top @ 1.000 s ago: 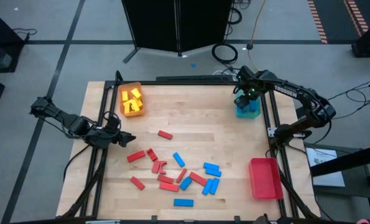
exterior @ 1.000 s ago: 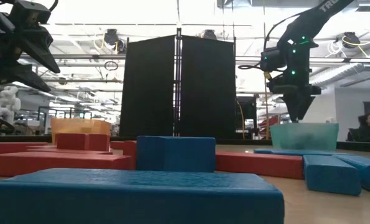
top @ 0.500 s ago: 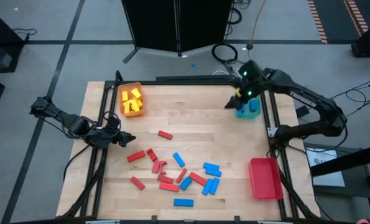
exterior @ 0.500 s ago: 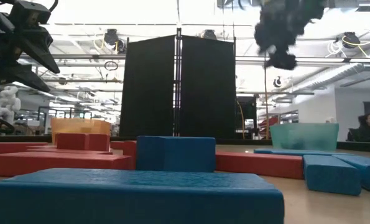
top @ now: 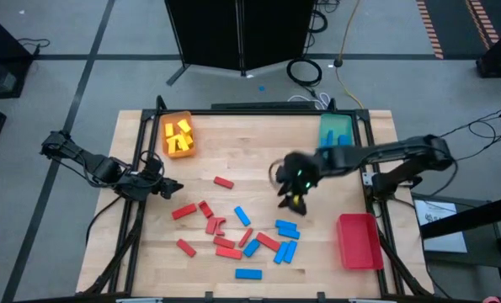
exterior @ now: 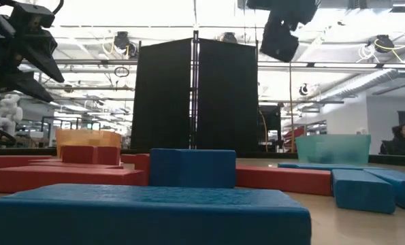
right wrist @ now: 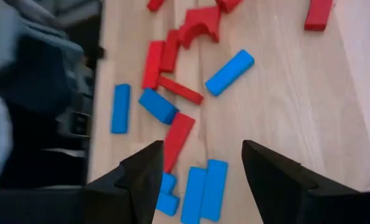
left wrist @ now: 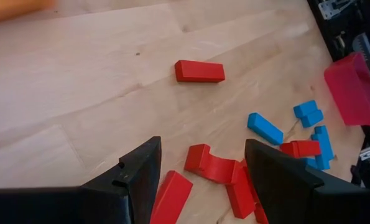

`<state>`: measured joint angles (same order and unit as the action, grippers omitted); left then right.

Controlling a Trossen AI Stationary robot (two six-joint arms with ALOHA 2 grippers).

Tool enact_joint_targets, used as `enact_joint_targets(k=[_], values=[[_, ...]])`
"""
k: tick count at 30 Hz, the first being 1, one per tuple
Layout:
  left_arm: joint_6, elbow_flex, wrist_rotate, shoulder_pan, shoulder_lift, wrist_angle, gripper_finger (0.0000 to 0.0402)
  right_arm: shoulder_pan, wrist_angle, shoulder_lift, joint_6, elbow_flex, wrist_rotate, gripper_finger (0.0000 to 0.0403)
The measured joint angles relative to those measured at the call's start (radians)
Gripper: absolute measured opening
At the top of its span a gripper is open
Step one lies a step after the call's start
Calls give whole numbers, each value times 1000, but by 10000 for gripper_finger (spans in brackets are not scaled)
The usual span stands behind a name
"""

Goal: Sort blocks
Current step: Put the blue block into the blue bin

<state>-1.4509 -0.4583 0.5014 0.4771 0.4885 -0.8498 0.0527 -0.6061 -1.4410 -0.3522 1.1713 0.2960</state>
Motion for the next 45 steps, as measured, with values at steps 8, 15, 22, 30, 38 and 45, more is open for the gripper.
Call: enact_joint_targets(k=[8, 15, 22, 30, 38, 45], values=[[23, 0, -4, 0, 0, -9, 228, 139, -26, -212, -29, 0, -57, 248], [45, 0, -25, 0, 0, -7, 228, 189, -37, -356, -29, 0, -74, 290], [45, 0, -26, 0, 0, -6, 228, 185, -85, -439, -56, 3, -196, 298], [45, 0, -26, 0, 0, -5, 228, 183, -94, -476, -56, 5, -219, 281], [43, 0, -26, 0, 0, -5, 228, 130, -163, -458, -53, 1, -344, 261], [43, 0, -27, 0, 0, -4, 228, 85, -196, -421, -44, -3, -359, 260]])
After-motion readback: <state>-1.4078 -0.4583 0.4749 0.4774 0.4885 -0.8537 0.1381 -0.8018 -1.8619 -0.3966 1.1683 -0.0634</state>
